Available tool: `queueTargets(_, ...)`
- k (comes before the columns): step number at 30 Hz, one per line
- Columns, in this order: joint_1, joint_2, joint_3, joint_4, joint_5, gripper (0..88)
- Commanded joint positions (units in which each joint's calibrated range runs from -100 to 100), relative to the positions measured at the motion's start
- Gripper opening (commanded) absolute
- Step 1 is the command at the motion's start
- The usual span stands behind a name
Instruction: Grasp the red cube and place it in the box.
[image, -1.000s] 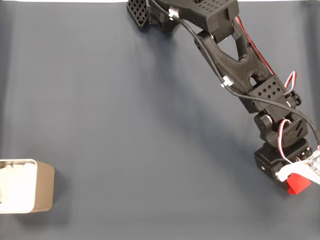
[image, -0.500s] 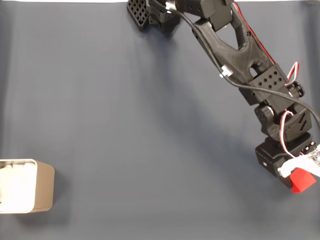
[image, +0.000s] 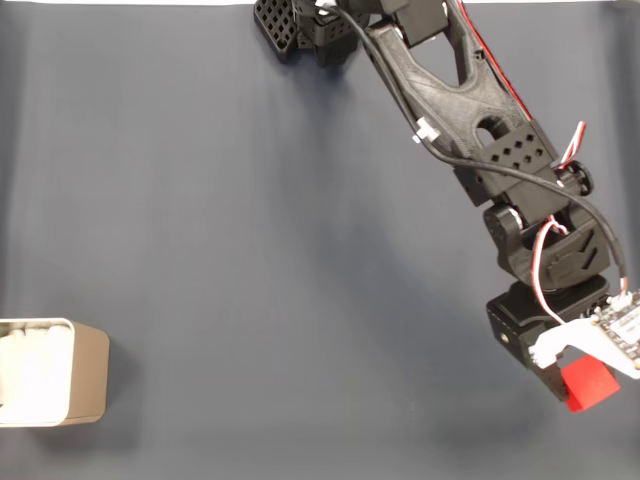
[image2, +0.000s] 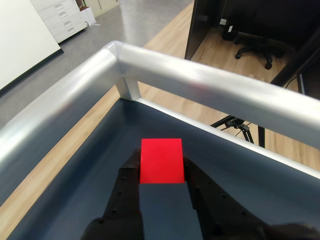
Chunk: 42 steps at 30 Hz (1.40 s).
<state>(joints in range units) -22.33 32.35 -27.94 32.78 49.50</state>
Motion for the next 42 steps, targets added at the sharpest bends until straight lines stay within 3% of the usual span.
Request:
queueTargets(1,2.16,-6.87,-0.53,0.5,0.24,0.4)
queueTargets(42,21.62,-24.38,12.06,2.14,0.49,0.1)
